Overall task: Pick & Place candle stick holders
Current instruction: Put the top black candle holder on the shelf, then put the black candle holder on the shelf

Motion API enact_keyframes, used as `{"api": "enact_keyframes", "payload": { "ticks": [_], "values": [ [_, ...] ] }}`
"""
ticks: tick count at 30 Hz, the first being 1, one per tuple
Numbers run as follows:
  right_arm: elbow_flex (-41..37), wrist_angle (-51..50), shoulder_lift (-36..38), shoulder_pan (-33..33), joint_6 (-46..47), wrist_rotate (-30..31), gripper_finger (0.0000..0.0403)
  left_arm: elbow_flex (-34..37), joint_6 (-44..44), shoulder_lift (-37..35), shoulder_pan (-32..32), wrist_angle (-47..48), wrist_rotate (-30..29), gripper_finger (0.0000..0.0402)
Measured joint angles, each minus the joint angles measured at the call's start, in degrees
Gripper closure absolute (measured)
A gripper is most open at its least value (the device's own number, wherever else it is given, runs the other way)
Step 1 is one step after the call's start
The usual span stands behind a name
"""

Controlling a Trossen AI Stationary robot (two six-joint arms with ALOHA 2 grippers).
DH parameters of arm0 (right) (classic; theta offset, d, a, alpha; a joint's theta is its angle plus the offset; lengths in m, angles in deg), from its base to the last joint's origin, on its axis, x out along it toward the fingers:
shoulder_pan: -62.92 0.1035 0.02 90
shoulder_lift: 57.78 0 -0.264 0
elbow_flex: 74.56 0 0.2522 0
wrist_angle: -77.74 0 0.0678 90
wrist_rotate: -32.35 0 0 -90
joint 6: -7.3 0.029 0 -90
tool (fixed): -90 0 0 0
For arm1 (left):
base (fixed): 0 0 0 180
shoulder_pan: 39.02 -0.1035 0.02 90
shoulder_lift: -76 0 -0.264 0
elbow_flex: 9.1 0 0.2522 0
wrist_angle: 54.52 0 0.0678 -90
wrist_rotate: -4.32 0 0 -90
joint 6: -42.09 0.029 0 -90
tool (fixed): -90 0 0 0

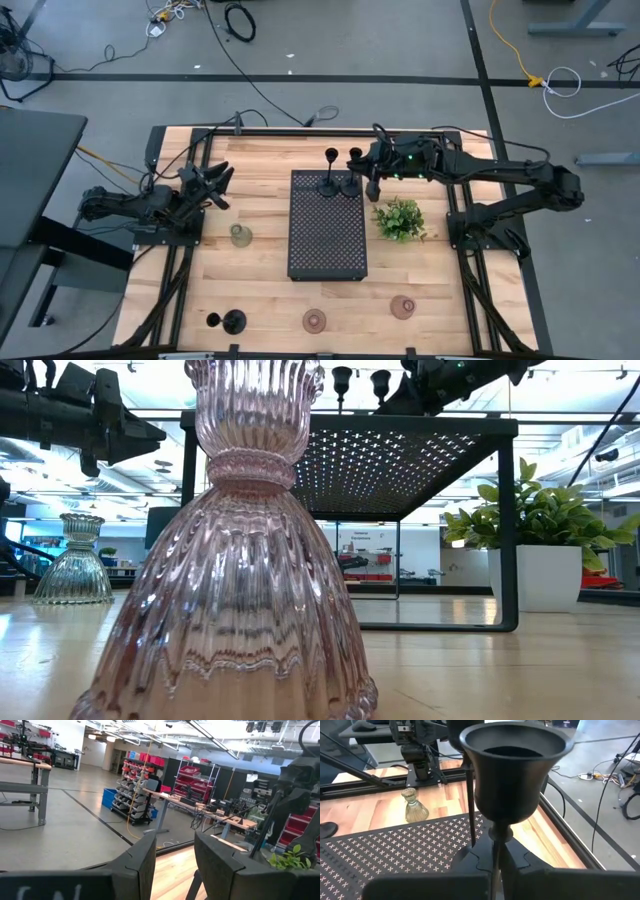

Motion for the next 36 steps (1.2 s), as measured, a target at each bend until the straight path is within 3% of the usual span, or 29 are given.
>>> {"api": "enact_keyframes", "payload": {
  "ticks": [14, 25, 36],
  "values": [
    [-0.1, 0.7, 0.0, 0.0, 0.0, -1.8, 0.0390, 0.0, 0.0, 0.0, 0.0, 0.2, 0.0, 0.0264],
    [-0.3, 0.9, -0.2, 0.0, 0.5, -2.3, 0.0306, 0.0, 0.0, 0.0, 0.0, 0.2, 0.0, 0.0264],
    [-0.3, 1.1, -0.1, 0.0, -0.6, -2.3, 0.0193, 0.0, 0.0, 0.0, 0.0, 0.2, 0.0, 0.0264]
  ]
}}
